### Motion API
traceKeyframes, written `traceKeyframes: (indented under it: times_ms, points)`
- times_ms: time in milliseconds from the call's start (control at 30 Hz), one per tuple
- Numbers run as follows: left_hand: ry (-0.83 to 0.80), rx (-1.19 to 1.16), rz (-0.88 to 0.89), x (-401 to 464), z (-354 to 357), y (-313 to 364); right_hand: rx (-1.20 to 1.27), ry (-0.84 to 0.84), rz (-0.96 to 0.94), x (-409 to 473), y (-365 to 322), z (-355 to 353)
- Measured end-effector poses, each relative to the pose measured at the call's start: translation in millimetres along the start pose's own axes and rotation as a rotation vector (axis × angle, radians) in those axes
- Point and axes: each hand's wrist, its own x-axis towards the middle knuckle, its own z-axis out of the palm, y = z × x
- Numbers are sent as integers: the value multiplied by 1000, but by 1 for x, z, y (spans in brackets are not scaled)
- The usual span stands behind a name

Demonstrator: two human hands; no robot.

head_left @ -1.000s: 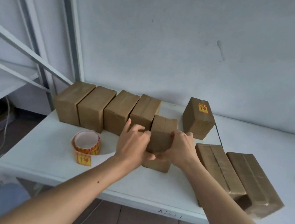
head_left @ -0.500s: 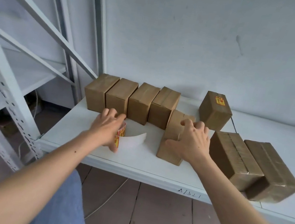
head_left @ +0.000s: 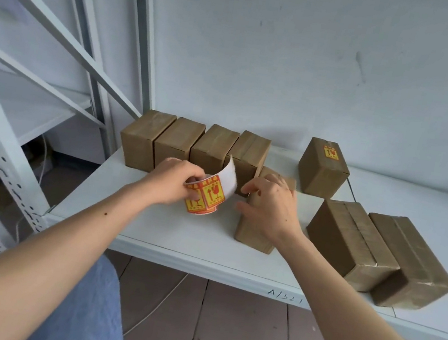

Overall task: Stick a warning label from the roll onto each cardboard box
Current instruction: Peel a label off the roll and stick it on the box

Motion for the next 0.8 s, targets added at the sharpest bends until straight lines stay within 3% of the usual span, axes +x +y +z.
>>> traceKeyframes:
  times_ms: [133, 633, 800]
  points:
    - [-54, -169, 58, 9, -7, 18, 119, 3, -65, 13, -2, 3]
    - [-105, -238, 87, 32, 0, 30, 309, 64, -36, 27, 11, 3]
    - [-65, -66, 23, 33, 2, 27, 419, 29, 41, 28, 20, -1]
